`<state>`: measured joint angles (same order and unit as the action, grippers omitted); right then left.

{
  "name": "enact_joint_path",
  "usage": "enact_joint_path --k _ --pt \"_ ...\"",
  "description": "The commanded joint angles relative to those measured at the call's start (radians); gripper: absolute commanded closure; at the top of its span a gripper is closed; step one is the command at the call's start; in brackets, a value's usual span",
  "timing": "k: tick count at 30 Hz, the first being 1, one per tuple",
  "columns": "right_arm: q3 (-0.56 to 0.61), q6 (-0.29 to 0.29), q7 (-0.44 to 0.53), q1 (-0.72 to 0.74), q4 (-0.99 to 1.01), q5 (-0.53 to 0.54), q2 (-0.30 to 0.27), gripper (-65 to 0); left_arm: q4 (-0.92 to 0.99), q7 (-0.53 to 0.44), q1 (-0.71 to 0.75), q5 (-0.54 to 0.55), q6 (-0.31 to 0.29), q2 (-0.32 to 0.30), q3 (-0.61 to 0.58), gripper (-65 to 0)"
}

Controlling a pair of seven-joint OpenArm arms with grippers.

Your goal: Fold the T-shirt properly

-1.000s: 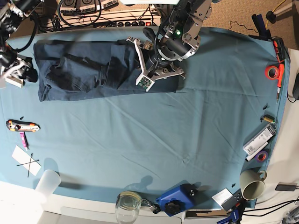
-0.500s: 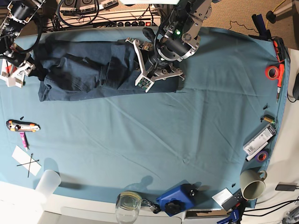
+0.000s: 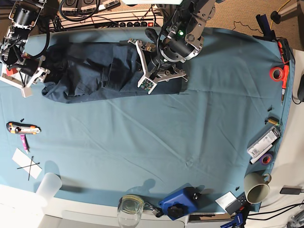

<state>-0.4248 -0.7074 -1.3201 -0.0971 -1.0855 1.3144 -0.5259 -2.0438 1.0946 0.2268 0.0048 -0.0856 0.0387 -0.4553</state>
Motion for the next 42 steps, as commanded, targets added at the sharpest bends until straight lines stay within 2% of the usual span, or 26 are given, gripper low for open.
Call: enact_joint_path --k 1,4,8,12,15,18,22,28,31,35,37,42 --pt "0.009 0.009 -0.076 -0.005 0.003 -0.076 0.002 -18.3 -0.016 -0.018 -0.005 0.006 -0.001 0.011 -0.003 -17.8" --pt "-0.024 0.009 -0.076 0.014 0.003 -0.077 0.002 -1.0 -0.016 -0.011 -0.005 0.006 -0.001 0.011 -0.003 -17.8" --pt "-0.129 0.009 -0.076 0.069 0.003 -0.117 0.002 0.0 -0.016 0.013 -0.005 0.006 0.000 0.011 -0.003 -17.8" --pt "-0.260 0.009 -0.069 0.146 -0.002 -0.282 -0.004 0.0 -0.017 0.037 -0.004 0.005 0.000 0.011 -0.003 -17.7" --pt "-0.342 0.009 -0.029 0.202 -0.014 -0.402 -0.004 0.0 -0.024 0.041 0.015 -0.019 0.000 0.011 -0.003 -17.7" --pt "-0.376 0.009 -0.030 0.231 -0.051 -0.463 -0.004 0.0 -0.053 0.040 0.043 -0.079 0.001 0.011 -0.003 -17.7" --pt "-0.375 0.009 -0.031 0.230 -0.158 -0.510 0.002 0.0 -0.089 0.032 0.063 -0.179 0.092 0.007 -0.003 -17.7" --pt "-0.375 0.009 -0.076 0.230 -0.357 -0.514 0.032 0.0 -0.116 0.040 0.070 -0.306 0.177 -0.060 0.000 -17.8" --pt "-0.372 0.019 -0.076 0.229 -0.419 -0.500 0.055 0.0 -0.123 0.042 0.079 -0.362 0.213 -0.064 0.001 -17.8" --pt "-0.315 0.028 -0.076 0.224 -0.430 -0.525 0.087 0.0 -0.123 0.042 0.085 -0.377 0.224 -0.075 0.002 -17.8" --pt "-0.254 0.036 -0.076 0.221 -0.430 -0.558 0.100 0.0 -0.127 0.043 0.091 -0.381 0.224 -0.092 0.002 -17.8" --pt "-0.102 0.047 -0.076 0.218 -0.455 -0.551 0.102 0.0 -0.139 0.050 0.104 -0.426 0.225 -0.106 0.002 -17.8"
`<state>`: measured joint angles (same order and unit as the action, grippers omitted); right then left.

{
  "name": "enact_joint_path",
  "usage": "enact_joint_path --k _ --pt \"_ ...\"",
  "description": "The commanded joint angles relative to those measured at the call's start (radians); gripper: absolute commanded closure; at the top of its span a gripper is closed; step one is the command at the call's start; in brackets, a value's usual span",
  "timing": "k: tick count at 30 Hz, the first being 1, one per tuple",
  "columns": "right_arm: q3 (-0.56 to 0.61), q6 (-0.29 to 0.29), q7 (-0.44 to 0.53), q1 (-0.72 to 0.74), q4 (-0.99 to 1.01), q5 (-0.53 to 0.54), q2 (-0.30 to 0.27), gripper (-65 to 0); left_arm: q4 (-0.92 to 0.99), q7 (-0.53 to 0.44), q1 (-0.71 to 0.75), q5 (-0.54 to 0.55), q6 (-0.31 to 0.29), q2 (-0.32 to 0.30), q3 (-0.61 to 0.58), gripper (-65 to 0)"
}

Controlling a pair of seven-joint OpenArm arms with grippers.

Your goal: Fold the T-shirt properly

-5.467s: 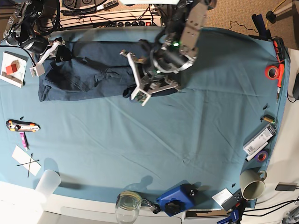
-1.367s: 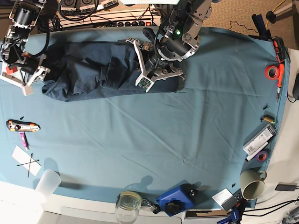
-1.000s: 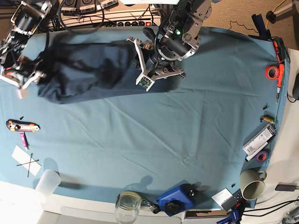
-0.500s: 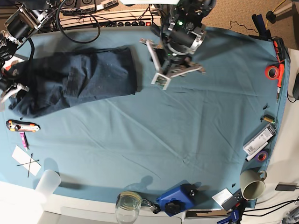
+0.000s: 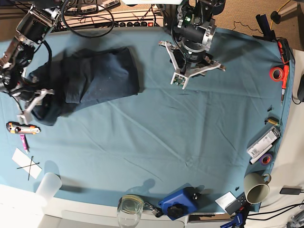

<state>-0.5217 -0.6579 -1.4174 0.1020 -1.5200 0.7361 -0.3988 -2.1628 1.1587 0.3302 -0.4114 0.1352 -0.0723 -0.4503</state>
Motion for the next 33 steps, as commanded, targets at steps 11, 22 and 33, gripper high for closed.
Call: enact_joint_path --k 11,22,33 --pt "0.078 -0.040 0.021 -0.123 -0.253 0.214 -0.025 0.0 -0.020 -0.015 0.020 -0.067 0.061 0.003 -0.003 -17.8" --pt "0.078 -0.040 0.021 -0.146 -0.279 0.380 -0.010 0.0 -0.020 -0.019 0.022 -0.076 0.078 0.003 -0.003 -17.8" --pt "0.149 -0.040 0.021 -0.146 -0.279 0.272 0.100 0.0 -0.020 -0.024 0.022 -0.076 0.078 0.003 -0.003 -17.8"
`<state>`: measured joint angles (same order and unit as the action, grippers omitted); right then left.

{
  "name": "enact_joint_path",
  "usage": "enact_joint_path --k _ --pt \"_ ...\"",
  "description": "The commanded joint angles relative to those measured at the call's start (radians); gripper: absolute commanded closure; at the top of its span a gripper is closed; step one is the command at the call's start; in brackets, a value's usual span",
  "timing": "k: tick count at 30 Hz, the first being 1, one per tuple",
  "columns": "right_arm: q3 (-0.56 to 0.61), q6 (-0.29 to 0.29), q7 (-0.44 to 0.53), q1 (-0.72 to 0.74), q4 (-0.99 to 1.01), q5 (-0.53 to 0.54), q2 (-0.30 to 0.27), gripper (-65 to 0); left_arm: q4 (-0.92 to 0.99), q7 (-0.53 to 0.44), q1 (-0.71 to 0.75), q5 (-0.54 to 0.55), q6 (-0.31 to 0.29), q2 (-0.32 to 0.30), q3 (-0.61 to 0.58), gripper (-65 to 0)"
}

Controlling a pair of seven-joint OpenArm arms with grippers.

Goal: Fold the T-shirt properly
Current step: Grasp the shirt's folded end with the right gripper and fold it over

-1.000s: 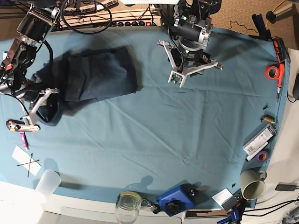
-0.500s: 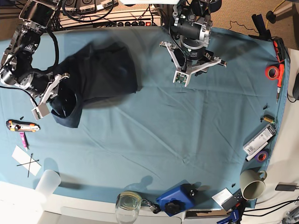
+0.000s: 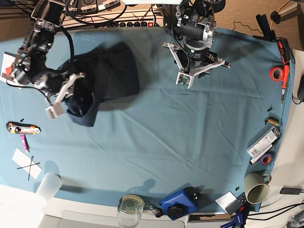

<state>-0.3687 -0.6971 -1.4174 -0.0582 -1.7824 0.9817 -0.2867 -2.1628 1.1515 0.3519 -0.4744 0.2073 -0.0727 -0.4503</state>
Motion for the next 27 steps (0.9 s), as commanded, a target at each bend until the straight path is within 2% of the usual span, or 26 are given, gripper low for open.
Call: enact_joint_path --k 1,3,5,7,12,17,24,27 --pt "0.015 -0.001 0.021 0.014 -0.016 0.009 -0.013 0.0 -0.020 -0.017 0.000 -0.013 0.006 0.003 -0.003 -17.8" --pt "0.049 -0.001 0.021 0.013 -0.016 -0.003 -0.013 -2.0 -0.020 -0.017 0.001 -0.013 0.006 0.004 -0.003 -17.8" --pt "0.085 -0.001 0.021 0.013 -0.016 -0.003 -0.013 -13.4 -0.020 -0.018 0.000 -0.013 0.006 0.004 -0.003 -17.8" --pt "0.124 -0.001 0.021 0.013 -0.016 -0.002 -0.013 -18.6 -0.020 -0.018 0.000 -0.013 0.006 0.003 -0.003 -17.8" --pt "0.227 -0.001 0.021 0.014 -0.017 0.030 -0.013 -18.6 -0.020 -0.018 0.000 -0.013 0.006 0.003 -0.003 -17.8" --pt "0.248 -0.001 0.021 0.014 -0.051 0.107 -0.012 -18.6 -0.020 -0.019 0.000 -0.013 0.006 0.003 -0.003 -17.8" --pt "0.248 -0.001 0.021 0.014 -0.076 0.015 -0.013 -18.6 -0.019 -0.023 0.001 -0.013 0.006 0.003 -0.003 -17.8" --pt "0.248 -0.001 0.021 0.016 -0.077 0.035 -0.013 -18.6 -0.019 -0.026 0.003 -0.013 0.006 0.004 -0.003 -17.8"
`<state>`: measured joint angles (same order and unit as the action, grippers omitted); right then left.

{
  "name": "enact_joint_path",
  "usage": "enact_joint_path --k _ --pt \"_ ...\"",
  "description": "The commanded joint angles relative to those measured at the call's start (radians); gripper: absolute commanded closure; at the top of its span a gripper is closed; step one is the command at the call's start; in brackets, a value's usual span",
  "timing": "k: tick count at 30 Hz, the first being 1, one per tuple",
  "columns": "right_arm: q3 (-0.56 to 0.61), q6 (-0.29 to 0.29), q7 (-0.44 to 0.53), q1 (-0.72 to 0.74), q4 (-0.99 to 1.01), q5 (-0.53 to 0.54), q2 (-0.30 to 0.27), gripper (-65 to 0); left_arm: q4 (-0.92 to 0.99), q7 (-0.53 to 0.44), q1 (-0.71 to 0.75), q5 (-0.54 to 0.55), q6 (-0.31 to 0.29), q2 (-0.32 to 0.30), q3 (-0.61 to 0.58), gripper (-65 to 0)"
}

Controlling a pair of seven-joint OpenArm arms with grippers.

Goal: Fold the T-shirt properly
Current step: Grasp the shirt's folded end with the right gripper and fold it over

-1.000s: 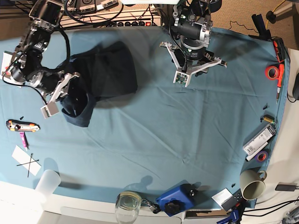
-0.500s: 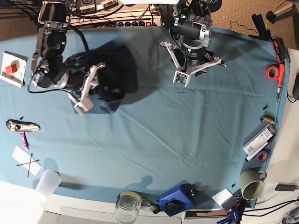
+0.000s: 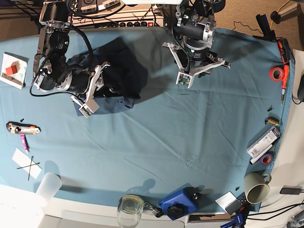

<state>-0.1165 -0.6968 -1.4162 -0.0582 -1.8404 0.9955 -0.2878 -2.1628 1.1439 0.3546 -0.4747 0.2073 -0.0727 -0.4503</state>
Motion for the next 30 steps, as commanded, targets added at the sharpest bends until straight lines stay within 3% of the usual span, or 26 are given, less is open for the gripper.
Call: enact_joint_path --k 1,7,14,17,20,25,30 --pt "-0.004 -0.001 0.020 0.021 -0.019 0.049 -0.011 -18.6 -0.019 -0.018 0.001 -0.013 0.006 0.004 -0.003 -17.8" --pt "-0.006 -0.001 0.020 0.065 -0.053 0.268 -0.008 -18.5 -0.019 -0.019 0.003 -0.013 0.006 0.010 -0.003 -17.8" --pt "-0.123 -0.001 0.020 0.085 -0.063 0.112 -0.003 -17.7 -0.019 -0.029 0.034 -0.039 0.006 0.009 -0.003 -17.8" --pt "-0.215 -0.001 0.020 0.074 -0.063 0.023 -0.008 -2.4 -0.019 -0.030 0.033 -0.043 0.006 0.009 -0.003 -17.8" --pt "-0.270 -0.001 0.020 0.036 -0.063 -0.070 -0.012 0.0 -0.019 -0.030 0.033 -0.042 0.006 0.009 -0.003 -17.8" --pt "-0.248 -0.001 0.020 -0.052 -0.063 -0.088 -0.023 0.0 -0.019 -0.030 0.033 -0.042 0.006 0.009 -0.003 -17.8" --pt "-0.146 -0.001 0.020 -0.132 -0.063 -0.088 -0.023 0.0 -0.019 -0.029 0.033 -0.043 0.006 0.009 -0.003 -17.8"
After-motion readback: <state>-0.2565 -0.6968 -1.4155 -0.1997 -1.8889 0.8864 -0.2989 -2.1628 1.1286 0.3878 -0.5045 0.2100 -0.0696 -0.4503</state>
